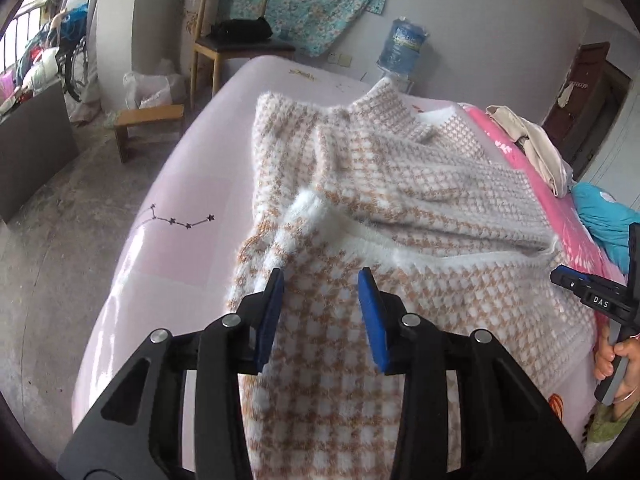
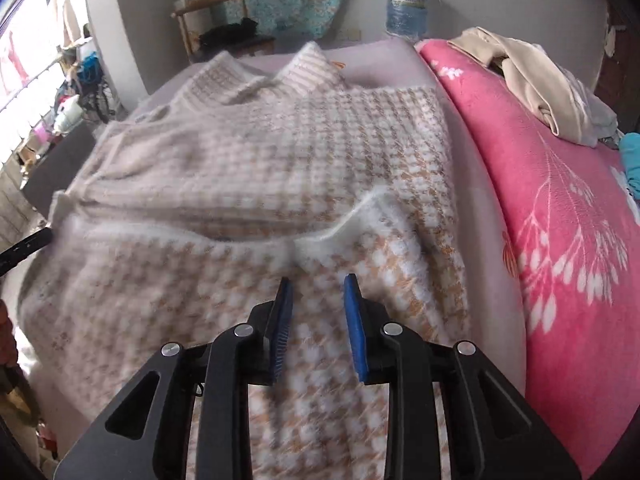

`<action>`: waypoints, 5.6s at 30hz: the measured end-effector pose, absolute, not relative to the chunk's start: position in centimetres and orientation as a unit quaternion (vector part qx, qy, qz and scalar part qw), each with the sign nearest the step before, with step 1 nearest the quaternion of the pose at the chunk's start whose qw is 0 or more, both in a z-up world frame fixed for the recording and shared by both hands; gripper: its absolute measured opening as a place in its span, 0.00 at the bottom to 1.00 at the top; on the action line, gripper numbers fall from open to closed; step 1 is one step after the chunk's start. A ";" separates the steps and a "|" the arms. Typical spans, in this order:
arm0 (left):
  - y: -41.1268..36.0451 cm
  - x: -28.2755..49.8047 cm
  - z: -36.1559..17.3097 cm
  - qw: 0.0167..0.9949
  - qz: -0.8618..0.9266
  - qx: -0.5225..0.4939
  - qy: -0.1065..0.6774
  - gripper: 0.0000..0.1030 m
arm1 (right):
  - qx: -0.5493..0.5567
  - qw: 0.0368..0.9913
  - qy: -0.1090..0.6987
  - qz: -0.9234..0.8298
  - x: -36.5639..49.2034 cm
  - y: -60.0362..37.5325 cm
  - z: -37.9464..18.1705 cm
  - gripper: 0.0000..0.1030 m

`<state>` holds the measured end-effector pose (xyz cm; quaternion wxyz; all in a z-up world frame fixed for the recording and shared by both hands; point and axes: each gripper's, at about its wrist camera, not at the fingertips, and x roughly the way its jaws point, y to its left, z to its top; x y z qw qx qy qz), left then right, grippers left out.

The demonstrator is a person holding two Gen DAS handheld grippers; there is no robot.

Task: Fold large clothes
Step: 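Smooth the folded hem flat with both open tools, then press the folded cardigan flat with both open tools, then grasp the collar edge with the left tool while the right tool grasps beside it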

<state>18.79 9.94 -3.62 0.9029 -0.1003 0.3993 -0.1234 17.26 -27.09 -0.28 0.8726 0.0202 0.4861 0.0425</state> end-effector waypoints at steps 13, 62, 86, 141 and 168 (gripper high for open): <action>1.7 10.9 -5.3 0.876 -0.240 -0.001 0.418 0.42 | -0.074 0.856 0.477 0.184 8.9 -17.6 -1.3 0.28; 1.5 20.9 -6.0 0.877 -0.027 0.039 0.478 0.92 | 0.006 0.869 0.486 0.093 18.6 -18.9 -0.6 0.64; 1.8 21.0 -5.9 0.876 -0.027 0.032 0.480 0.93 | -0.059 0.843 0.509 0.164 11.4 -17.6 -0.4 0.79; 1.5 20.8 -6.1 0.874 -0.009 0.025 0.485 0.93 | -0.026 0.856 0.512 0.066 13.1 -24.8 -3.1 0.94; 4.7 18.9 0.4 0.916 -0.080 0.020 0.393 0.93 | -0.001 0.806 0.586 0.081 16.2 -24.9 -1.8 0.94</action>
